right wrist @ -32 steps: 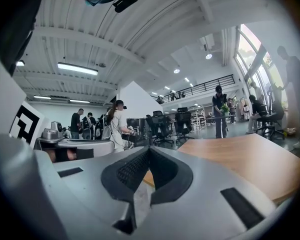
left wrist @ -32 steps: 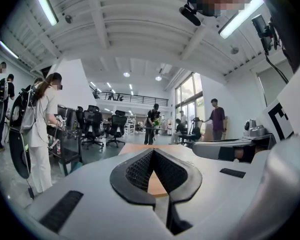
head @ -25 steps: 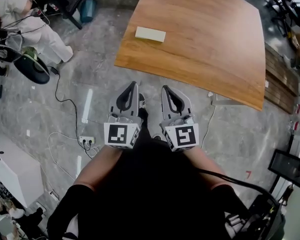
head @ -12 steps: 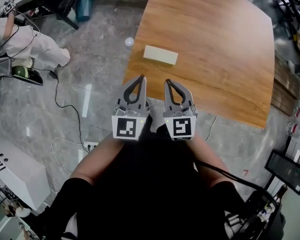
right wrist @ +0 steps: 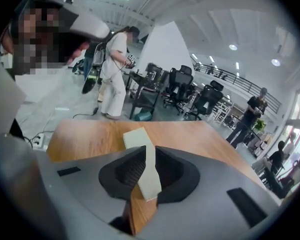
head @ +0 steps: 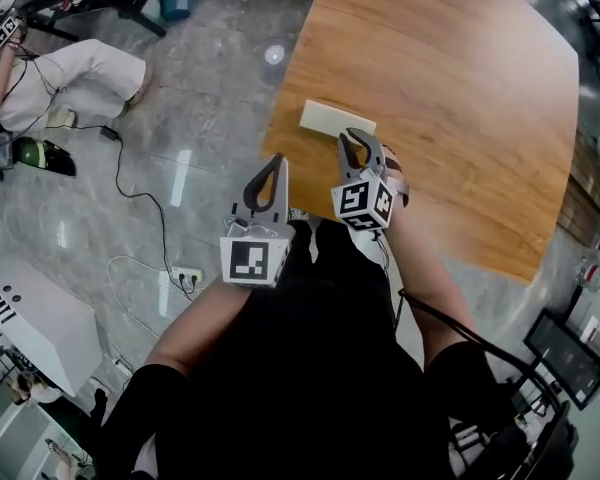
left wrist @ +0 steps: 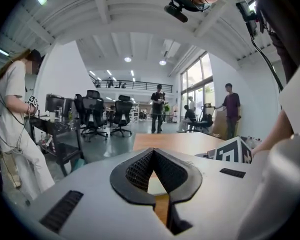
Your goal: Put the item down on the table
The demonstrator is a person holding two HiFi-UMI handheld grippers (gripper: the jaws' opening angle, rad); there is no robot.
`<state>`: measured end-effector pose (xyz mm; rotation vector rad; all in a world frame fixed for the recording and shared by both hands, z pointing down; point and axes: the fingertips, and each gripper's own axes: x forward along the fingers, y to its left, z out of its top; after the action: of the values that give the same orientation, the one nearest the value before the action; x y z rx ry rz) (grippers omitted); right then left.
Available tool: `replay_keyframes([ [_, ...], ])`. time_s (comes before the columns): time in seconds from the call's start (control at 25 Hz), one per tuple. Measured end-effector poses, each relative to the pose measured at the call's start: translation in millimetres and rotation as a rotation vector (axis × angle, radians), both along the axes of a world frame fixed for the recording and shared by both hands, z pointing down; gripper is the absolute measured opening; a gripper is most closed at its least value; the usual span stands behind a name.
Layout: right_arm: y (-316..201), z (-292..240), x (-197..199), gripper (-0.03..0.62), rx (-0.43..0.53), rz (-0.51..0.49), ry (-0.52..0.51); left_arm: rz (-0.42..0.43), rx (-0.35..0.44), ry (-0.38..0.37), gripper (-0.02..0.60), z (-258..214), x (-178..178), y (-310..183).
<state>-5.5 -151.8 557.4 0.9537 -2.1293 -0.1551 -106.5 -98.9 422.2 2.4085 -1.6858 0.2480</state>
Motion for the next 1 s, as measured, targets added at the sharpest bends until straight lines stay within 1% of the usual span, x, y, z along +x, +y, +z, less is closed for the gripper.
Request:
replay_keyframes([
  [0.08, -6, 13, -4, 0.026, -0.018, -0.035, 0.049, -0.009, -0.018, -0.002, 0.003, 5, -2, -5],
  [0.12, -6, 20, -6, 0.053, -0.031, -0.055, 0.071, -0.015, -0.024, 0.0, 0.003, 8, -3, -8],
  [0.2, -4, 36, -9, 0.139, -0.072, -0.097, 0.11, -0.028, -0.035, 0.005, 0.003, 15, -5, -10],
  [0.28, -3, 51, -10, 0.187, -0.11, -0.123, 0.148, -0.032, -0.051, 0.006, 0.003, 22, -7, -12],
  [0.4, -5, 67, -9, 0.215, -0.156, -0.141, 0.2, -0.038, -0.061, 0.013, 0.003, 27, -8, -17],
  [0.64, -24, 73, -5, 0.225, -0.256, -0.139, 0.206, -0.048, -0.08, 0.029, 0.003, 30, -10, -28],
  [0.8, -37, 79, -1, 0.225, -0.282, -0.168, 0.252, -0.056, -0.082, 0.032, 0.003, 28, -10, -37],
  [0.92, -49, 79, 4, 0.224, -0.298, -0.152, 0.26, -0.063, -0.085, 0.036, 0.003, 27, -11, -43],
  [1.0, -57, 77, 7, 0.172, -0.3, -0.132, 0.263, -0.067, -0.092, 0.036, 0.003, 28, -12, -45],
])
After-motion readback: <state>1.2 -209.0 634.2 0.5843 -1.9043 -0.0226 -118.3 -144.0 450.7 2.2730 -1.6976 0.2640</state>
